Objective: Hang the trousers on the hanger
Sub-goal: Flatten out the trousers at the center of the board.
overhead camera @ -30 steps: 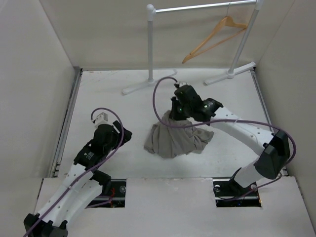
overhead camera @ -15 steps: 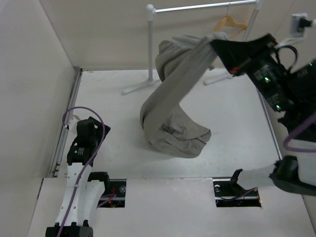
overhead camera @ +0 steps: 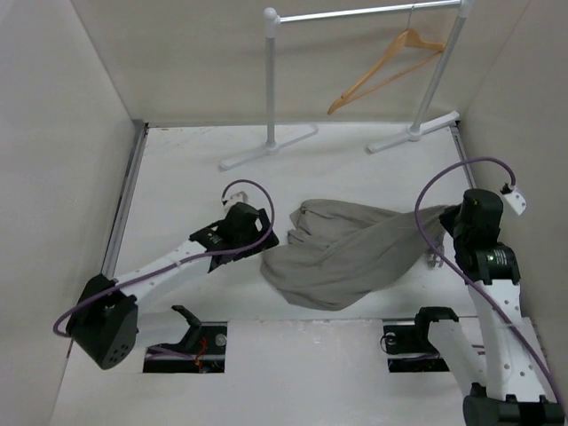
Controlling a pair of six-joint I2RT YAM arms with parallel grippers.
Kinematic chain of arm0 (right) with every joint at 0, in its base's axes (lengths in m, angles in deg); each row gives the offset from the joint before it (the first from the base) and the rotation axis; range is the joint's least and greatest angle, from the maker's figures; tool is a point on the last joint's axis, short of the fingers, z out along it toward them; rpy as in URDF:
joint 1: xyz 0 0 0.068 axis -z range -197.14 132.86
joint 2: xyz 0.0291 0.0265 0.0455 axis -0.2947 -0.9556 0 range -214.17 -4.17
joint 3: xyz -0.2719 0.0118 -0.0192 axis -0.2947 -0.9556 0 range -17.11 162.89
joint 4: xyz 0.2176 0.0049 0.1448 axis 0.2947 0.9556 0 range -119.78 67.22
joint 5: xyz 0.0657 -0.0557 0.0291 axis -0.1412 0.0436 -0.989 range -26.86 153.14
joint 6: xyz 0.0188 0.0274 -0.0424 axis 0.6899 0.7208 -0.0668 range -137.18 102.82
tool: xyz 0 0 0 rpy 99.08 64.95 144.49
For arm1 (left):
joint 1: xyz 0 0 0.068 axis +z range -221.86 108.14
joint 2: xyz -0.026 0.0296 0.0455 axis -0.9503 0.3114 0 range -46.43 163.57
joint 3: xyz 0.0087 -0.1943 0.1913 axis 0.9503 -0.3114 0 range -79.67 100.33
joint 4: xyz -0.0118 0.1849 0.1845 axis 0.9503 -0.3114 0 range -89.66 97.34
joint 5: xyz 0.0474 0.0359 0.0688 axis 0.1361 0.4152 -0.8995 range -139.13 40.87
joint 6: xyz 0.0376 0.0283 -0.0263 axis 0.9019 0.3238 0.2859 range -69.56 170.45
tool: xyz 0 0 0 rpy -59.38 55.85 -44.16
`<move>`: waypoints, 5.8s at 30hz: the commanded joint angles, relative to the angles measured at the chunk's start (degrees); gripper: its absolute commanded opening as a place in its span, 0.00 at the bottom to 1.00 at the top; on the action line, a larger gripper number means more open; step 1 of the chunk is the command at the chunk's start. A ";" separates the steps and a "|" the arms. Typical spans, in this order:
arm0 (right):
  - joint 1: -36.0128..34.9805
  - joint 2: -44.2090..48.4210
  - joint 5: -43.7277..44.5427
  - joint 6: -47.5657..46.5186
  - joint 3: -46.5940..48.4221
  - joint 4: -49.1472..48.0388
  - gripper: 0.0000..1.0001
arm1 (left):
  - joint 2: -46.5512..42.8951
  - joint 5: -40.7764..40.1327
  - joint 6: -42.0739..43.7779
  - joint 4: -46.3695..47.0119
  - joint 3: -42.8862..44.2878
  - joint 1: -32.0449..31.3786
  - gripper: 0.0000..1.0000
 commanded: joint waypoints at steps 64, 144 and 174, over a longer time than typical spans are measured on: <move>-0.81 12.61 5.27 4.75 -8.45 7.64 0.00 | 3.67 -2.95 8.50 0.12 7.48 49.78 0.62; -11.70 17.98 -8.53 4.48 -15.58 -0.10 0.04 | 10.92 -29.22 7.12 -19.54 21.59 23.00 0.12; -12.84 14.47 -10.73 3.34 -17.69 -1.94 0.05 | 38.41 -8.21 22.47 -5.57 41.16 16.65 0.59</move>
